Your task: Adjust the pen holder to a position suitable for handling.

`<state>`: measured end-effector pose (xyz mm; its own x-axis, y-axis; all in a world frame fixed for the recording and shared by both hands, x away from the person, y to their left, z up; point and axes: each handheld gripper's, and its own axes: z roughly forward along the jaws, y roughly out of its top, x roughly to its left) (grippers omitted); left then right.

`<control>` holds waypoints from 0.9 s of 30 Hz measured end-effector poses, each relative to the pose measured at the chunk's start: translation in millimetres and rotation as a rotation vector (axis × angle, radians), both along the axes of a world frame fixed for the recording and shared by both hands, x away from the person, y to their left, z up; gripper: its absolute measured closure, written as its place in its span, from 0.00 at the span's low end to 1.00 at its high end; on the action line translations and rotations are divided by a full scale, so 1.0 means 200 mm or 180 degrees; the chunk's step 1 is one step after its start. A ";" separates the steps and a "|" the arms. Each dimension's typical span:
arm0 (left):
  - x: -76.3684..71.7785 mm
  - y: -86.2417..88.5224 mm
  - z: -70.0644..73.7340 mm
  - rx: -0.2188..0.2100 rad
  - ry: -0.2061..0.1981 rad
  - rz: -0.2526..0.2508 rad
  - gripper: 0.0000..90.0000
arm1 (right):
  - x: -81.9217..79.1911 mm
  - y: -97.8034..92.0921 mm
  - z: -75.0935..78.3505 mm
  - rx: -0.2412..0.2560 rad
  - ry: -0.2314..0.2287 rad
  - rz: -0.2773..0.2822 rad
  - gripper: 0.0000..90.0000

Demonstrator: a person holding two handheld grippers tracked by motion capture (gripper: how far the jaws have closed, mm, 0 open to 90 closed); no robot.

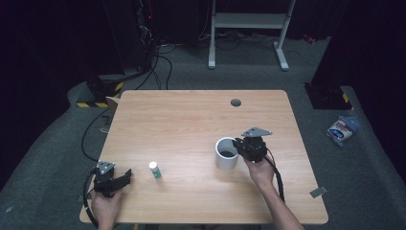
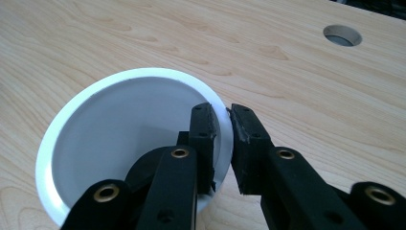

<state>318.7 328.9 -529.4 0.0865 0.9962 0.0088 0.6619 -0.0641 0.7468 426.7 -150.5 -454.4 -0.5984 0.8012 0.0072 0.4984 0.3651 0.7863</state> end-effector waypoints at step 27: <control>0.00 0.00 0.00 -0.0001 -0.0001 -0.0006 0.31 | -0.14 0.20 -0.01 -0.0025 -0.0016 0.0292 0.89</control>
<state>318.6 328.8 -529.4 0.0885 0.9960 0.0085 0.6615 -0.0651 0.7471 399.4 -109.7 -456.1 -0.6692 0.7431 -0.0021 0.4587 0.4153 0.7856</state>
